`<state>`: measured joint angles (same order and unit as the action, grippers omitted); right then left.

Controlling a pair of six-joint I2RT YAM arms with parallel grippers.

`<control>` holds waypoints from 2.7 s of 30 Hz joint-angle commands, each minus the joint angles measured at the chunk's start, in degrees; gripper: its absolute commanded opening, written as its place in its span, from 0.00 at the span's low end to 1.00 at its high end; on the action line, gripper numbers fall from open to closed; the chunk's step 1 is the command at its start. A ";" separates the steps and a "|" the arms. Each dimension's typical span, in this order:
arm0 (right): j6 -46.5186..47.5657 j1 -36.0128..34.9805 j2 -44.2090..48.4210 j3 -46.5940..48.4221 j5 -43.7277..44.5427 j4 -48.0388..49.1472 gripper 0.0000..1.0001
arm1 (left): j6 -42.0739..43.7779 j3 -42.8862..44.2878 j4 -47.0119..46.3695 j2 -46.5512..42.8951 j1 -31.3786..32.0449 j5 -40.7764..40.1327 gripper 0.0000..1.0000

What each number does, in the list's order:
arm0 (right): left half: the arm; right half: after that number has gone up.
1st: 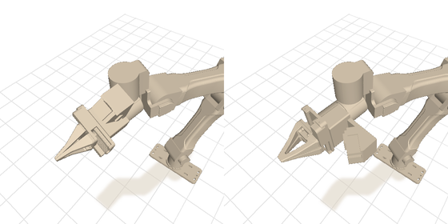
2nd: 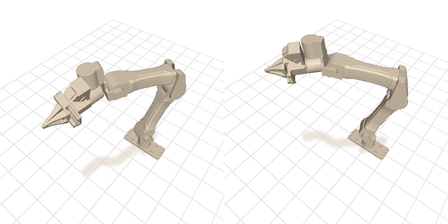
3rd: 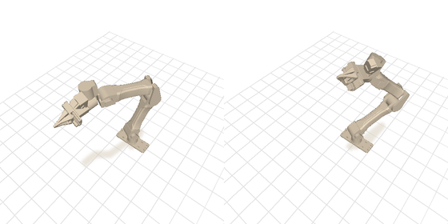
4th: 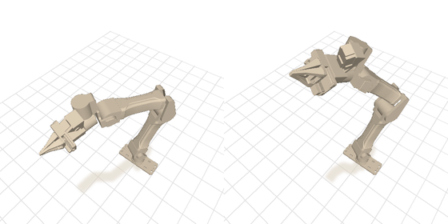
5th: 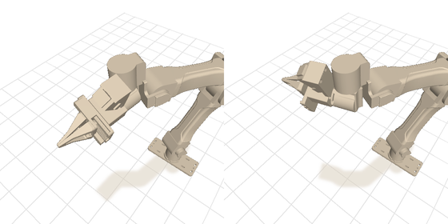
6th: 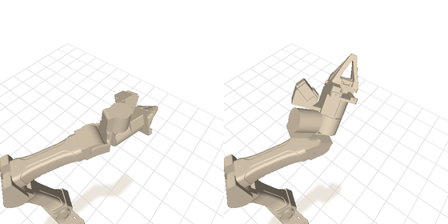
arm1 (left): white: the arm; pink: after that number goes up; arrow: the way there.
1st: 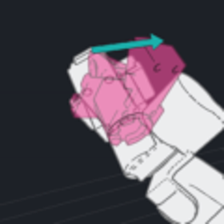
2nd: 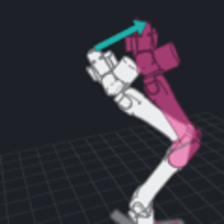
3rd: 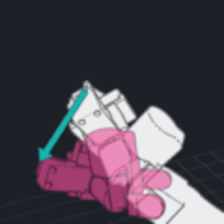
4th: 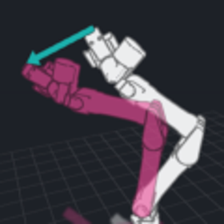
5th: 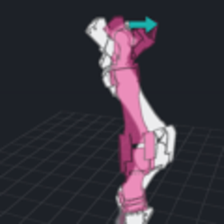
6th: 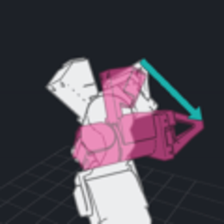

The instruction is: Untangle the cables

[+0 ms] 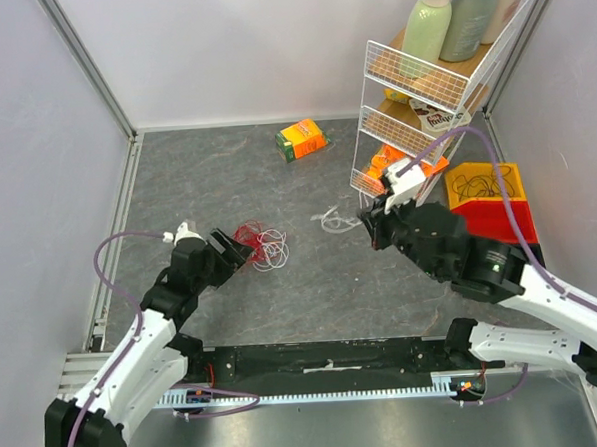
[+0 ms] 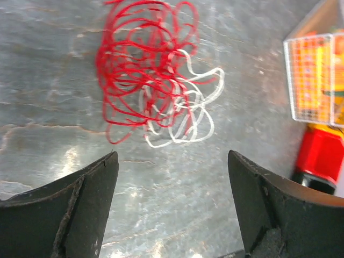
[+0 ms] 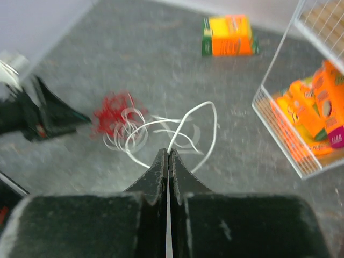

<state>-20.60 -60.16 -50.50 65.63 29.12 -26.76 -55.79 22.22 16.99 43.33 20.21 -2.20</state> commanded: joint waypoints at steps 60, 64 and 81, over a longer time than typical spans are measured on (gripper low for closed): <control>-13.60 46.21 -0.48 -23.43 -5.56 -9.44 0.61 | 10.97 0.90 -7.68 -0.18 0.01 24.43 0.91; -14.64 33.56 3.91 -26.86 -13.81 -5.25 0.61 | 10.79 0.90 -6.28 0.52 0.10 20.85 0.91; -13.50 9.80 -42.38 -11.41 -42.74 33.00 0.62 | 6.39 12.22 1.02 23.44 0.01 2.46 0.84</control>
<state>-33.54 -50.41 -85.62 46.09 -6.72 -2.28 -47.62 28.86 14.90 59.66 20.32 6.24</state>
